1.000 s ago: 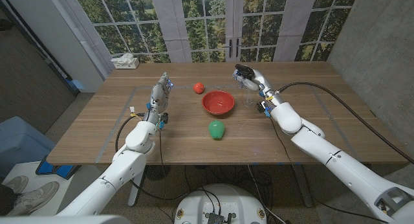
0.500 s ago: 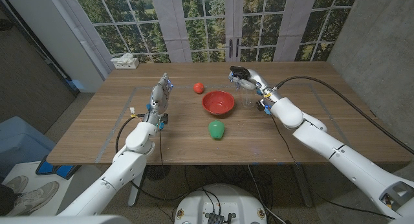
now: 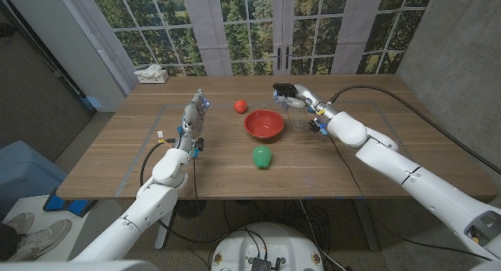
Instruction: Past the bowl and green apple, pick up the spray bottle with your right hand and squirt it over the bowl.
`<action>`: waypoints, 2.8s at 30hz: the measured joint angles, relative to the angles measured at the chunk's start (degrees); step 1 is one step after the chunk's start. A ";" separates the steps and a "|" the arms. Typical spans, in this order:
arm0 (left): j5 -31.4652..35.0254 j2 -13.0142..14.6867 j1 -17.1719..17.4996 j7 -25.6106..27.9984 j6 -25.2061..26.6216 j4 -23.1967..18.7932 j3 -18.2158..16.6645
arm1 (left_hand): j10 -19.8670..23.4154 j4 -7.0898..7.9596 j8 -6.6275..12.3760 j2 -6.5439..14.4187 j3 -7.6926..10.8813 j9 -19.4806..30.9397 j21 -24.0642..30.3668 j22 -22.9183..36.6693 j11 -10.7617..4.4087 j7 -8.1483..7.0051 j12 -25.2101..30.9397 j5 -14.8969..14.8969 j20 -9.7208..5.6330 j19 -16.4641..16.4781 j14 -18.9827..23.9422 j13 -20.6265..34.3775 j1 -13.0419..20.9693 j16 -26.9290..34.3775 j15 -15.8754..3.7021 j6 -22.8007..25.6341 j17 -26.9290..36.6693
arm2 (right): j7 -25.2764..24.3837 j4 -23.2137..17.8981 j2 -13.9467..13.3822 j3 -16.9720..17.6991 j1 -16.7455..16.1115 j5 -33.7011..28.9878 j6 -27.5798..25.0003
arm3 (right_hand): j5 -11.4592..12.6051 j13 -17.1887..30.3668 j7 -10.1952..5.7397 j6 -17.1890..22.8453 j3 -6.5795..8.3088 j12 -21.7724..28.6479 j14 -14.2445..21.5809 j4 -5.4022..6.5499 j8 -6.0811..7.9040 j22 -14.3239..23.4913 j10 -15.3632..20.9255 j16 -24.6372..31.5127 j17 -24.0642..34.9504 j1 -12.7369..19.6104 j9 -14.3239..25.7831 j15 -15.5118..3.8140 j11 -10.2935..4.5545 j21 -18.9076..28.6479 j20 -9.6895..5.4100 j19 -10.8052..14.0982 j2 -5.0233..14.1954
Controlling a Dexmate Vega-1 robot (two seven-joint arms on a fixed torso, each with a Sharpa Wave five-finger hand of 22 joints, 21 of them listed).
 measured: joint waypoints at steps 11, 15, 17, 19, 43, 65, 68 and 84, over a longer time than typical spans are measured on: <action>0.22 -0.09 0.30 0.21 -0.23 -0.33 0.00 | 0.00 0.00 0.00 0.00 0.00 0.00 0.00 0.00 0.00 0.00 0.00 0.00 0.00 0.00 0.00 0.00 0.00 0.00 0.00 0.00 0.00 | 3.65 -2.17 -1.71 -1.18 1.65 -0.62 -4.28 | 0.25 -0.09 0.31 0.31 0.24 0.00 -0.30 0.24 0.00 -0.79 0.32 0.86 -0.01 0.00 -0.28 0.30 0.32 0.50 -0.21 -0.20 0.00; 0.36 -0.11 0.45 0.32 -0.30 -0.49 0.00 | 0.00 -0.25 0.00 0.00 -0.25 0.00 -0.21 0.00 0.00 0.00 0.00 0.00 0.00 0.00 0.00 0.00 0.00 0.00 0.00 0.00 0.00 | 5.17 -2.80 -2.19 -1.46 2.21 -0.32 -5.63 | 0.25 -0.15 0.31 0.31 0.24 0.00 -0.30 0.24 0.00 -1.02 0.32 0.86 0.00 0.00 -0.38 0.30 0.32 0.88 -0.20 -0.20 0.00; 0.42 -0.11 0.45 0.36 -0.36 -0.49 0.00 | 0.00 -0.24 0.00 0.00 -0.24 0.00 -0.21 0.00 0.00 0.00 0.00 0.00 0.00 0.00 0.00 0.00 0.00 0.00 0.00 0.00 0.00 | 5.17 -3.18 -2.53 -1.66 2.68 -0.32 -5.63 | 0.25 -0.15 0.31 0.31 0.41 0.00 -0.30 0.07 0.23 -1.24 0.32 0.86 0.00 0.00 -0.38 0.30 0.32 0.88 -0.20 -0.20 0.00; 0.46 -0.14 0.56 0.39 -0.38 -0.61 0.00 | 0.00 -0.24 0.00 0.00 -0.24 0.00 -0.21 0.00 0.00 0.00 0.00 0.00 0.00 0.00 0.00 0.00 0.00 0.00 0.00 0.00 0.00 | 6.61 -3.48 -2.80 -1.81 3.03 0.09 -7.06 | 0.25 -0.15 0.52 0.52 0.48 0.00 -0.30 0.00 0.23 -1.38 0.32 0.86 0.00 -0.01 -0.38 0.30 0.32 1.22 -0.20 -0.20 0.01; 0.83 -0.35 1.16 0.91 -0.69 -1.19 0.04 | 0.00 -0.24 0.00 0.00 -0.24 0.00 -0.42 0.00 0.00 0.00 0.00 0.00 -0.22 0.22 0.00 0.00 0.00 0.00 0.00 0.00 0.00 | 15.02 -6.14 -4.78 -5.28 8.38 0.36 -15.72 | 0.25 0.82 1.08 0.86 1.18 0.48 -0.30 -0.24 0.23 -3.16 0.72 0.87 0.00 -0.38 -0.79 0.30 0.72 2.70 0.01 -0.82 0.38; 0.68 -0.63 1.43 1.03 -1.27 -0.73 -0.17 | 0.00 -0.23 0.00 0.00 -0.24 0.00 -0.65 0.00 0.00 0.00 0.00 0.00 -0.01 0.43 0.00 0.00 0.00 0.00 0.00 0.00 0.00 | 19.00 -4.24 -3.21 -8.07 13.12 -0.52 -18.47 | -2.33 4.33 4.04 10.69 1.40 9.37 5.97 -5.94 4.94 -7.59 12.06 0.86 -0.08 2.69 -1.86 1.98 2.34 11.14 -1.51 10.21 -1.63; 0.62 -0.66 1.43 0.98 -1.34 -0.61 -0.19 | 0.00 -0.23 0.00 0.00 -0.24 0.00 -0.65 0.00 0.00 0.00 0.00 0.00 -0.01 0.43 0.00 0.00 0.00 0.00 0.00 0.00 0.00 | 19.21 -4.04 -3.04 -8.23 13.50 -0.45 -18.89 | -2.07 5.93 4.29 11.47 1.43 13.20 7.91 -6.52 6.44 -8.03 13.14 0.86 -0.10 4.13 -0.19 2.50 2.03 13.58 -1.95 12.04 -2.40; 0.41 -0.77 1.26 0.77 -1.57 -0.16 -0.38 | 0.00 -0.23 0.00 0.00 -0.23 0.00 -0.65 0.00 0.00 0.00 0.00 0.00 -0.01 0.42 0.00 0.00 0.00 0.00 0.00 0.00 0.00 | 22.22 -1.27 -1.90 -8.84 16.10 2.55 -19.54 | 15.10 6.46 9.85 15.84 15.28 37.04 12.65 -4.93 16.91 -4.10 19.89 1.03 -0.87 4.86 15.84 5.79 7.78 16.16 2.62 17.31 -4.62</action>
